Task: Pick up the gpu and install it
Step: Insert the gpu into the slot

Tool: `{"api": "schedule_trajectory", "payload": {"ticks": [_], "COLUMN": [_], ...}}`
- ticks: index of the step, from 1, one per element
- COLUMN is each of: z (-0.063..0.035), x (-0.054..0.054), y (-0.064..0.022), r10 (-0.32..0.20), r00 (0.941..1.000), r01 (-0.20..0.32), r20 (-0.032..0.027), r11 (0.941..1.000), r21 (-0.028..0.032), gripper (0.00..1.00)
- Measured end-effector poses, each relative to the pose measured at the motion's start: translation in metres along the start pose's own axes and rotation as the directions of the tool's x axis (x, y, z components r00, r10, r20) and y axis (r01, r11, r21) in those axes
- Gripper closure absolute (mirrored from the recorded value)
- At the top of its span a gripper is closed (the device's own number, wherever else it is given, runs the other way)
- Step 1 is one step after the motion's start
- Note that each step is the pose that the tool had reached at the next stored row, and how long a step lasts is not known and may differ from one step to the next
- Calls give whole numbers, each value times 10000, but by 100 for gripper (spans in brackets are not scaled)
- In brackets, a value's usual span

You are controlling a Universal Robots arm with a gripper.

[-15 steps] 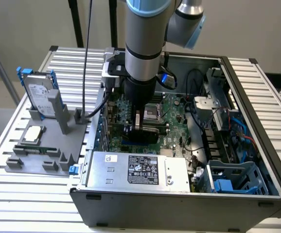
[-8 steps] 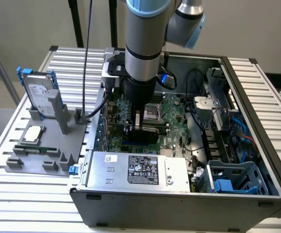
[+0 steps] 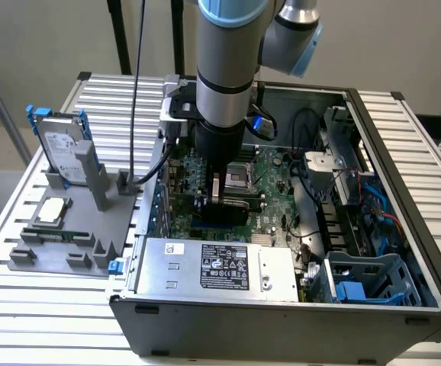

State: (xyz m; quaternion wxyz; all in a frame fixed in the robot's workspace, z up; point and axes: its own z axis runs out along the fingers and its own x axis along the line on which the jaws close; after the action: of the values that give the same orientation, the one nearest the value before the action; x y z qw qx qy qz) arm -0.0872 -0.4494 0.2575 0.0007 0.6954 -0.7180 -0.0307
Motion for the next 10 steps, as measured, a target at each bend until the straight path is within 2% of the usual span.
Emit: {"api": "schedule_trajectory", "payload": {"ticks": [6, 10], "z": [26, 49], "x": [4, 7], "y": [5, 3], "r10": [4, 5], "r00": [10000, 10000], "r01": [-4, -6], "r20": [-12, -19], "r11": [10000, 9999], "r21": [-39, -106], "gripper": [73, 73]}}
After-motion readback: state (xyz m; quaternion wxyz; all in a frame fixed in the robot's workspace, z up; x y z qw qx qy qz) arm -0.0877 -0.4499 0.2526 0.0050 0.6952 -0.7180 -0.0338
